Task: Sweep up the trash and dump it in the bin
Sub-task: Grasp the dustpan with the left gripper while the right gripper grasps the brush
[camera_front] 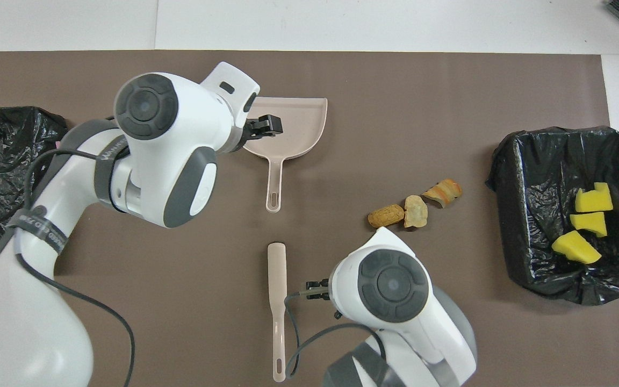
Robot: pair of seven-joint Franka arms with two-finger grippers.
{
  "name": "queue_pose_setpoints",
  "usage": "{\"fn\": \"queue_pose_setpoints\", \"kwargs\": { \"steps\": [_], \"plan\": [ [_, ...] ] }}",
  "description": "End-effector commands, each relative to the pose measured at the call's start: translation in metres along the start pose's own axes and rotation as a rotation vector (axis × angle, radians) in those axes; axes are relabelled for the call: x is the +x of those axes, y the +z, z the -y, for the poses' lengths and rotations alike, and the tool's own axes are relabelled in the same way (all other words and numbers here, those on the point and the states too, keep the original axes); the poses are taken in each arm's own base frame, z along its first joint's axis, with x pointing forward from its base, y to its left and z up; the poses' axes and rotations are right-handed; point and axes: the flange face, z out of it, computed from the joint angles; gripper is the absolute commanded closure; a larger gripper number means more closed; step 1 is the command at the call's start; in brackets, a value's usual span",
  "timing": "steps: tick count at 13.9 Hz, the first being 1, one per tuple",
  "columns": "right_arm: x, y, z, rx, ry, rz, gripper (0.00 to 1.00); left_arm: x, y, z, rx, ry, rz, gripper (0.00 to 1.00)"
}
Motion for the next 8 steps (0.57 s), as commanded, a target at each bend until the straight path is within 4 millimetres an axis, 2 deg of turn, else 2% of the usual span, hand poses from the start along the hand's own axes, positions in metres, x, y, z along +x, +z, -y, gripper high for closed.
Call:
{"fn": "queue_pose_setpoints", "kwargs": {
  "steps": [1, 2, 4, 5, 6, 8],
  "plan": [
    [-0.054, 0.009, -0.009, 0.046, 0.049, -0.042, 0.00, -0.016, 0.017, -0.002, 0.028, 0.015, 0.039, 0.00],
    [-0.061, 0.012, -0.002, 0.048, 0.079, -0.043, 0.00, -0.027, 0.029, -0.001, 0.046, 0.037, 0.065, 0.00],
    [-0.078, 0.027, 0.021, 0.068, 0.109, -0.061, 0.00, -0.029, 0.033, 0.000, 0.057, 0.082, 0.071, 0.00],
    [-0.076, 0.035, 0.024, 0.068, 0.116, -0.063, 0.00, -0.033, 0.037, -0.001, 0.060, 0.085, 0.081, 0.00],
    [-0.085, 0.043, 0.037, 0.062, 0.102, -0.061, 0.00, -0.043, 0.046, -0.005, 0.070, 0.100, 0.102, 0.00],
    [-0.086, 0.058, 0.050, 0.073, 0.133, -0.081, 0.00, -0.064, 0.064, -0.010, 0.088, 0.123, 0.138, 0.00]
  ]
}}
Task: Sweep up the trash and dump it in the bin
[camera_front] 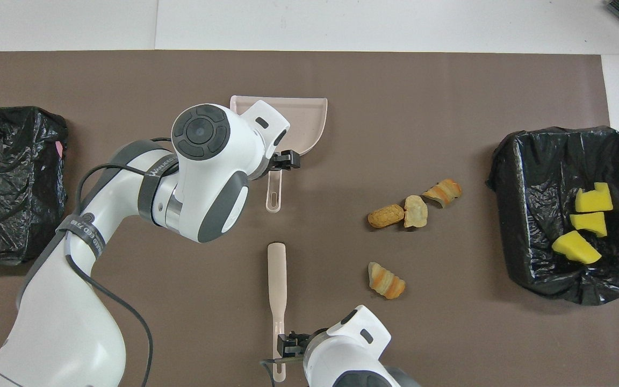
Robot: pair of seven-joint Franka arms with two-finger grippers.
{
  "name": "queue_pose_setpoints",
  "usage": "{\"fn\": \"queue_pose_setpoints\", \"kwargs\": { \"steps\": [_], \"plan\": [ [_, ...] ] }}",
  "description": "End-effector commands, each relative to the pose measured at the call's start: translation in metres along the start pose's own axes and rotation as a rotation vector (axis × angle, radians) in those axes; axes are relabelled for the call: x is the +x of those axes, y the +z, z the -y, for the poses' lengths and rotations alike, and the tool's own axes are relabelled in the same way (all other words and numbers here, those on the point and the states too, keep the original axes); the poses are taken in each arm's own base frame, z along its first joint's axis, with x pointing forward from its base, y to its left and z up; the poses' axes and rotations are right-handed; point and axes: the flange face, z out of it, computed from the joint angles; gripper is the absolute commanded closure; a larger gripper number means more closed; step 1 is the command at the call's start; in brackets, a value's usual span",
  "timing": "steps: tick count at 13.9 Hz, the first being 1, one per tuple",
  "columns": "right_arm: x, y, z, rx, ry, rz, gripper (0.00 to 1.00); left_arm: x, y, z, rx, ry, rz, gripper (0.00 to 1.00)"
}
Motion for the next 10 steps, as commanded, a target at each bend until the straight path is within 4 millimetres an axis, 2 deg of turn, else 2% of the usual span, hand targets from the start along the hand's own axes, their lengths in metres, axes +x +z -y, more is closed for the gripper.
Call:
{"fn": "queue_pose_setpoints", "kwargs": {
  "steps": [1, 3, 4, 5, 6, 7, 10],
  "plan": [
    [-0.013, 0.027, 0.021, 0.003, 0.011, -0.005, 0.00, -0.023, 0.016, -0.009, 0.032, 0.041, 0.033, 0.00],
    [-0.015, 0.042, 0.040, -0.029, 0.013, -0.037, 0.00, -0.022, 0.016, -0.008, 0.030, 0.044, 0.027, 0.00],
    [-0.017, 0.047, 0.049, -0.051, 0.004, -0.060, 0.00, -0.022, 0.015, -0.008, 0.030, 0.045, 0.029, 0.10],
    [-0.016, 0.051, 0.055, -0.064, -0.005, -0.071, 0.03, -0.022, 0.015, -0.007, 0.034, 0.044, 0.035, 0.57],
    [-0.016, 0.055, 0.057, -0.071, -0.014, -0.076, 0.13, -0.024, 0.016, -0.007, 0.036, 0.044, 0.043, 1.00],
    [-0.018, 0.056, 0.058, -0.072, -0.021, -0.078, 0.24, -0.025, 0.018, -0.006, 0.041, 0.045, 0.049, 1.00],
    [-0.017, 0.061, 0.061, -0.077, -0.023, -0.074, 0.27, -0.023, 0.017, -0.004, 0.063, 0.083, 0.037, 1.00]
  ]
}}
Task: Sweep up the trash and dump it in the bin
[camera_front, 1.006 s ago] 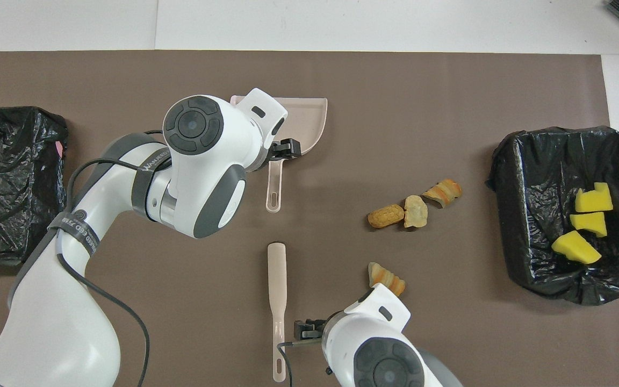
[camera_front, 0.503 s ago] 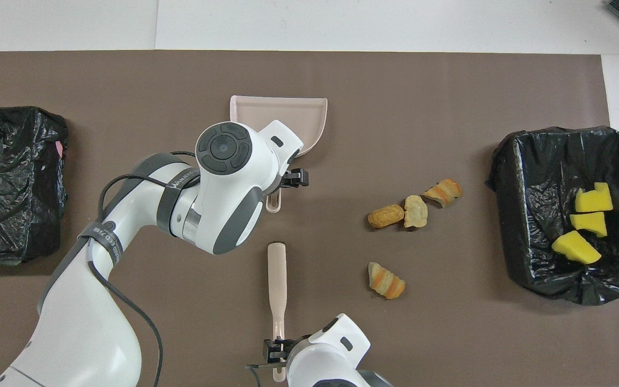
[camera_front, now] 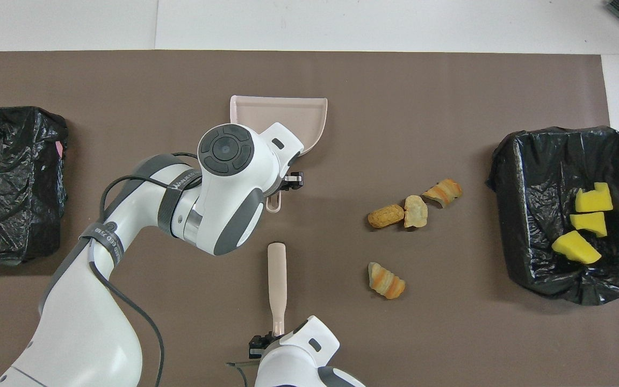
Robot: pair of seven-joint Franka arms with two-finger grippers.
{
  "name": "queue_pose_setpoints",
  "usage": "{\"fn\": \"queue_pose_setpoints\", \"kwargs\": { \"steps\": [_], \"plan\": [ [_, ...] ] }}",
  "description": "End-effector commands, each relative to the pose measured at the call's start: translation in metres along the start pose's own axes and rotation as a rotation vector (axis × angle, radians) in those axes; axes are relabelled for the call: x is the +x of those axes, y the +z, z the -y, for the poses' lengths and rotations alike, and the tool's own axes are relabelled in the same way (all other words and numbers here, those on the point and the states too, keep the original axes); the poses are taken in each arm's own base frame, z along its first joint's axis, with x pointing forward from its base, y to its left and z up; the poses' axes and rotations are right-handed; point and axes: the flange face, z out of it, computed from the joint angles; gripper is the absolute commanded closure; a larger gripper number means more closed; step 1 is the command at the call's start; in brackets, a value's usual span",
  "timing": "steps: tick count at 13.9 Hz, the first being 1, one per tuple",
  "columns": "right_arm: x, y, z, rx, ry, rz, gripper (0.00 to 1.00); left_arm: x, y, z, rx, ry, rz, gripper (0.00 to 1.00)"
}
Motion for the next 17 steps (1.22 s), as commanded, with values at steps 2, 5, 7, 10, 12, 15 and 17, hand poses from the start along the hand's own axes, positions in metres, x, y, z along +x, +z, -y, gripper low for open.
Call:
{"fn": "queue_pose_setpoints", "kwargs": {
  "steps": [2, 5, 7, 10, 12, 15, 17],
  "plan": [
    [0.005, 0.007, 0.009, -0.003, -0.013, -0.017, 0.30, 0.000, -0.007, 0.011, 0.075, 0.090, -0.006, 1.00],
    [0.006, 0.006, 0.011, -0.002, -0.058, -0.018, 0.39, 0.010, -0.049, 0.037, 0.094, 0.187, -0.003, 1.00],
    [0.007, 0.007, 0.011, -0.003, -0.081, -0.016, 0.44, 0.018, -0.076, 0.065, 0.105, 0.272, 0.009, 1.00],
    [0.015, 0.006, 0.014, 0.004, -0.091, -0.011, 0.66, 0.024, -0.117, 0.111, 0.109, 0.380, 0.014, 1.00],
    [0.021, 0.002, 0.020, 0.011, -0.083, -0.010, 0.97, 0.024, -0.147, 0.153, 0.115, 0.464, 0.038, 1.00],
    [0.022, 0.001, 0.022, 0.004, -0.078, -0.004, 1.00, 0.023, -0.168, 0.206, 0.113, 0.571, 0.085, 1.00],
    [0.027, -0.013, 0.014, -0.013, -0.064, 0.003, 1.00, 0.023, -0.174, 0.239, 0.107, 0.642, 0.108, 1.00]
  ]
}}
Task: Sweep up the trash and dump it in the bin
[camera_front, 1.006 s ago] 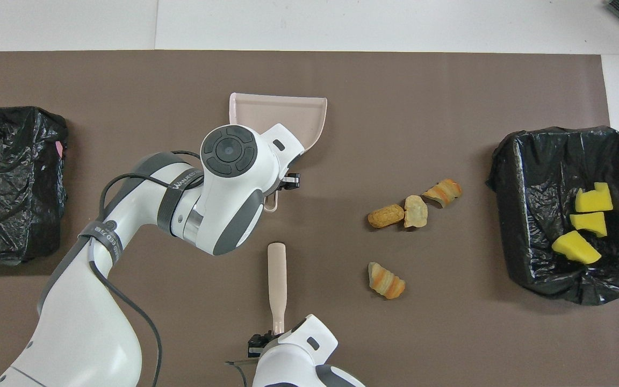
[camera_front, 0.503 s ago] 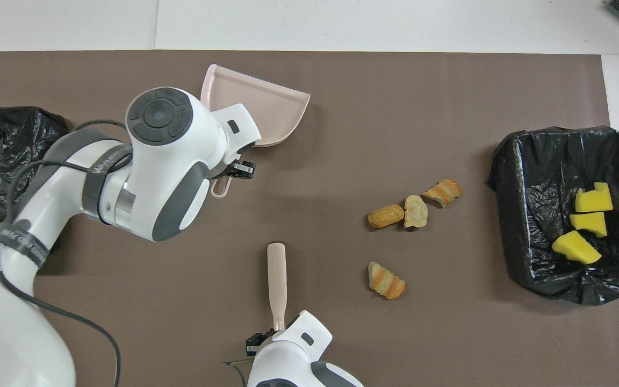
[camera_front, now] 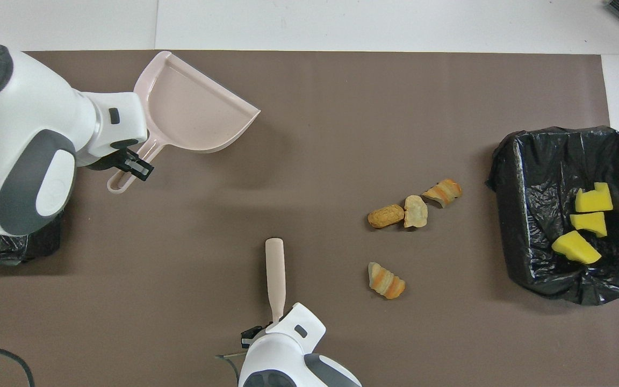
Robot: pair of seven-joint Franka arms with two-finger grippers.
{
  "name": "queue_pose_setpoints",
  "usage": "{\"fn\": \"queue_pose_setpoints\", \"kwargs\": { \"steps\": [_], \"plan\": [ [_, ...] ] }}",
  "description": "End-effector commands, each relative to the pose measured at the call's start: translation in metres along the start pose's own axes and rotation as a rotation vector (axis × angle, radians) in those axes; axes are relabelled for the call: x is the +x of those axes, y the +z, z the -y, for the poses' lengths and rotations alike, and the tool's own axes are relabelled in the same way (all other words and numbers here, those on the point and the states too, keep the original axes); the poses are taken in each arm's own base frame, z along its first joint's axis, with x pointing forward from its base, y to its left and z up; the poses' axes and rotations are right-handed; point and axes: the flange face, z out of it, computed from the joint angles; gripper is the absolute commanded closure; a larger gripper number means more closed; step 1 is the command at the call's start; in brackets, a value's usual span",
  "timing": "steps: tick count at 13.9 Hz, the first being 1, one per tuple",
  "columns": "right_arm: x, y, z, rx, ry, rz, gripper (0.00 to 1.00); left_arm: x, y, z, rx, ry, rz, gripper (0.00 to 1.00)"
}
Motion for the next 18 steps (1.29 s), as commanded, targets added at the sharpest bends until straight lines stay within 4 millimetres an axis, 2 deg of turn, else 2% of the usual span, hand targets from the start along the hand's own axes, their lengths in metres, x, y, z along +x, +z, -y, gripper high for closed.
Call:
{"fn": "queue_pose_setpoints", "kwargs": {
  "steps": [1, 3, 6, 7, 9, 11, 12, 13, 15, 17, 18],
  "plan": [
    [0.017, -0.030, -0.015, -0.019, 0.019, 0.008, 1.00, -0.025, -0.003, 0.028, 0.000, 0.110, 0.025, 1.00],
    [0.035, -0.057, -0.042, -0.040, 0.054, 0.016, 1.00, -0.043, 0.000, 0.051, -0.015, 0.174, 0.044, 1.00],
    [0.072, -0.089, -0.090, -0.133, 0.092, 0.095, 1.00, -0.086, 0.012, 0.081, -0.045, 0.322, 0.066, 1.00],
    [0.084, -0.097, -0.107, -0.166, 0.095, 0.134, 1.00, -0.095, 0.016, 0.084, -0.049, 0.373, 0.066, 1.00],
    [0.097, -0.098, -0.144, -0.244, 0.080, 0.194, 1.00, -0.108, 0.023, 0.088, -0.030, 0.472, 0.043, 1.00],
    [0.115, -0.102, -0.182, -0.301, 0.064, 0.193, 1.00, -0.119, 0.035, 0.077, -0.040, 0.543, 0.051, 1.00],
    [0.125, -0.102, -0.205, -0.305, 0.061, 0.200, 1.00, -0.126, 0.043, 0.065, -0.046, 0.554, 0.056, 1.00],
    [0.130, -0.099, -0.219, -0.312, 0.031, 0.211, 1.00, -0.132, 0.050, 0.053, -0.041, 0.568, 0.055, 1.00],
    [0.143, -0.092, -0.260, -0.331, 0.030, 0.215, 1.00, -0.130, 0.068, 0.023, -0.032, 0.644, 0.100, 1.00],
    [0.139, -0.081, -0.296, -0.281, -0.011, 0.172, 1.00, -0.119, 0.084, -0.004, -0.024, 0.706, 0.117, 1.00],
    [0.140, -0.073, -0.317, -0.263, -0.013, 0.157, 1.00, -0.118, 0.091, -0.012, -0.023, 0.715, 0.116, 1.00]
  ]
}}
